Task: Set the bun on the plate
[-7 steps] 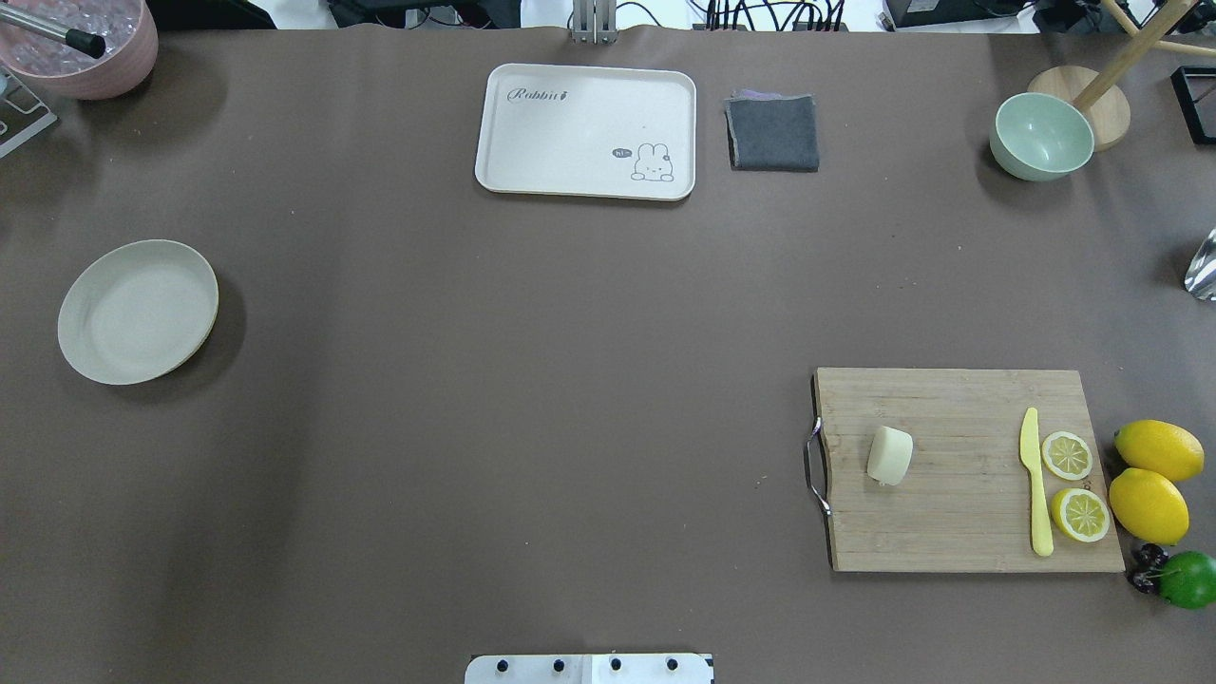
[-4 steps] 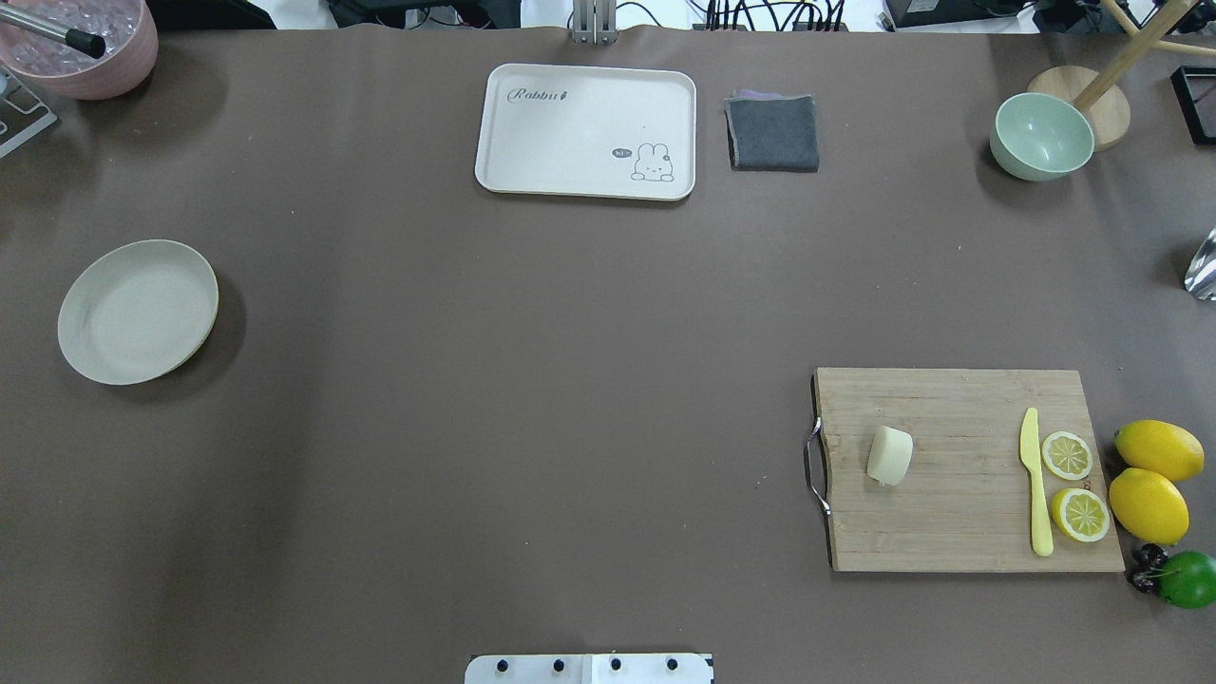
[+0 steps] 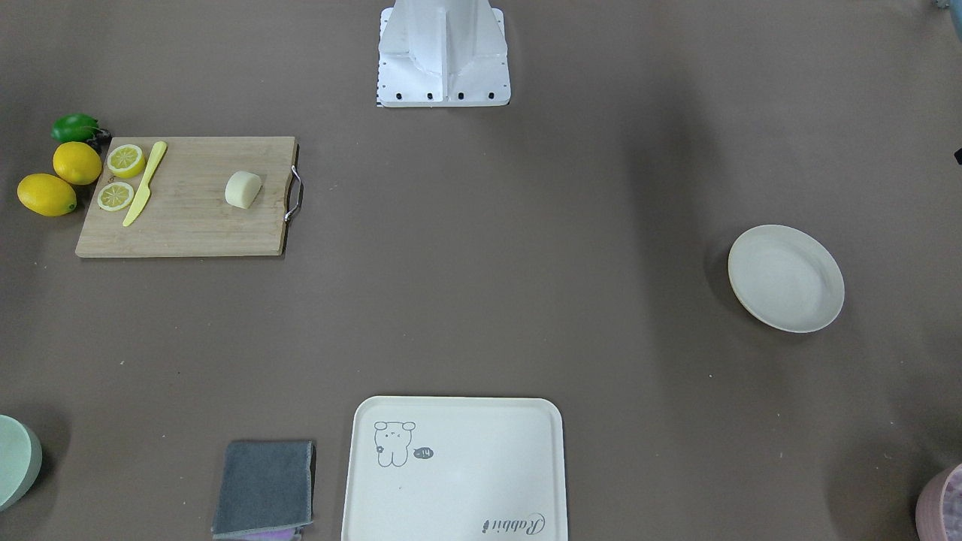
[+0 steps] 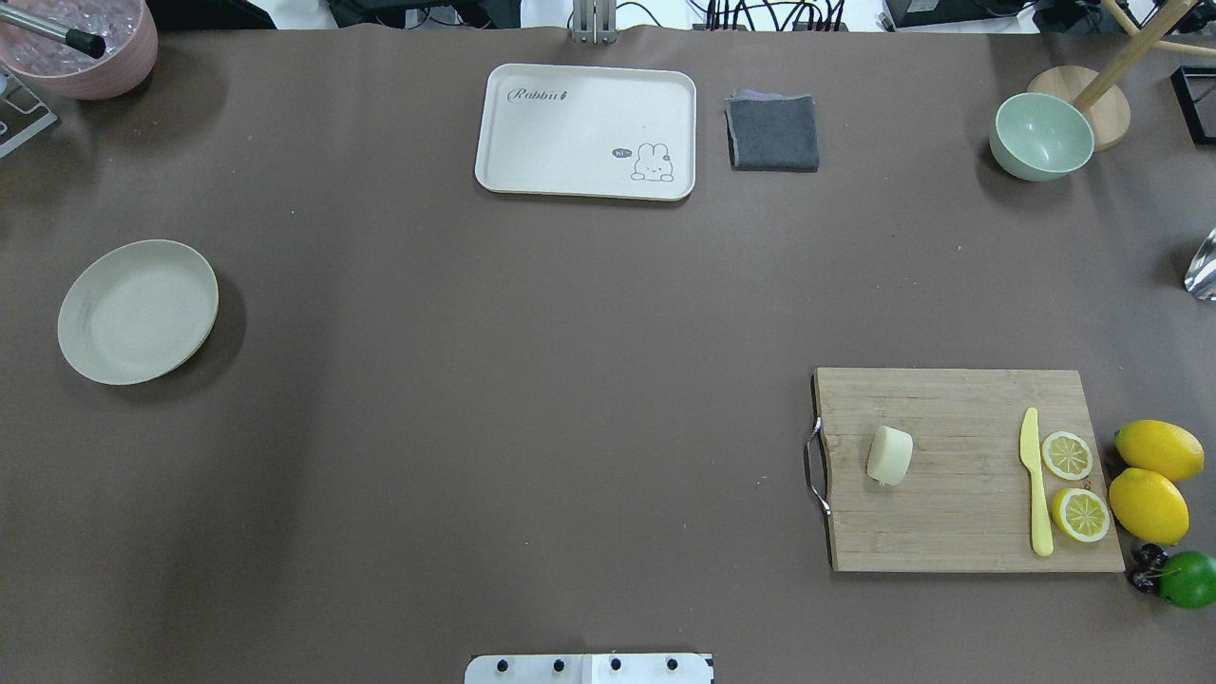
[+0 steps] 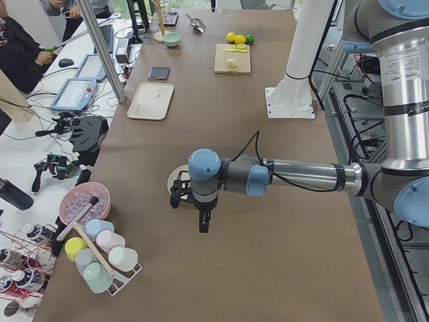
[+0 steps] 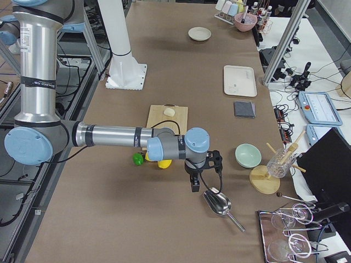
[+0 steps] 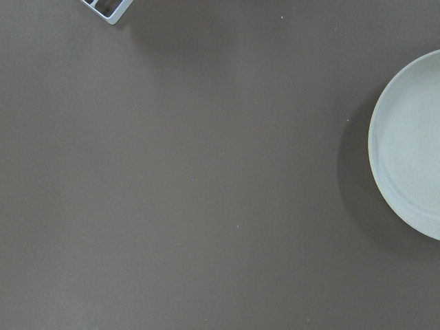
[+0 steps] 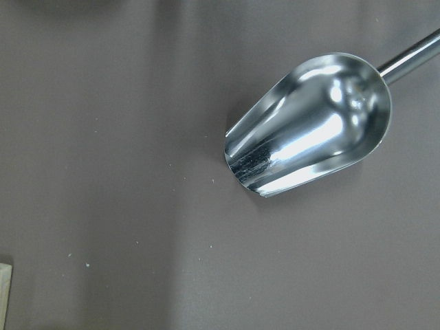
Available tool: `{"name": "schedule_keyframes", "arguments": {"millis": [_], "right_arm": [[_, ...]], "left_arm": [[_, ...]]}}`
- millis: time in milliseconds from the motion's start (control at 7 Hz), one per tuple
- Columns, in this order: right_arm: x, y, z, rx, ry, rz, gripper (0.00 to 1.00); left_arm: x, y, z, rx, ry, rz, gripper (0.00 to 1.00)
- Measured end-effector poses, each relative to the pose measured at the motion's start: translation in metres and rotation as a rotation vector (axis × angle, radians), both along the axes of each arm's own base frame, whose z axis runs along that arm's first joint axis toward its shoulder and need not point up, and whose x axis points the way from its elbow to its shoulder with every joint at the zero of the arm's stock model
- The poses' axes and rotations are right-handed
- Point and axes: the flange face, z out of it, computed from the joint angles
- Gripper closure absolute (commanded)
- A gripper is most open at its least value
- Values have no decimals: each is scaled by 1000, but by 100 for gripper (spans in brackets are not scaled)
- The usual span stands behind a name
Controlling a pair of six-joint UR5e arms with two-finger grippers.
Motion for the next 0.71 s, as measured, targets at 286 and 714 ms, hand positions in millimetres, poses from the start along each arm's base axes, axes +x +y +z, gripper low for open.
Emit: {"name": "schedule_keyframes", "arguments": {"millis": [286, 714], "right_arm": [[0, 1, 1, 0, 3, 0, 0], [0, 2, 1, 1, -2, -1, 0]], "left_arm": [[0, -2, -3, 7, 0, 2, 2], [1, -4, -3, 9, 0, 2, 2]]}}
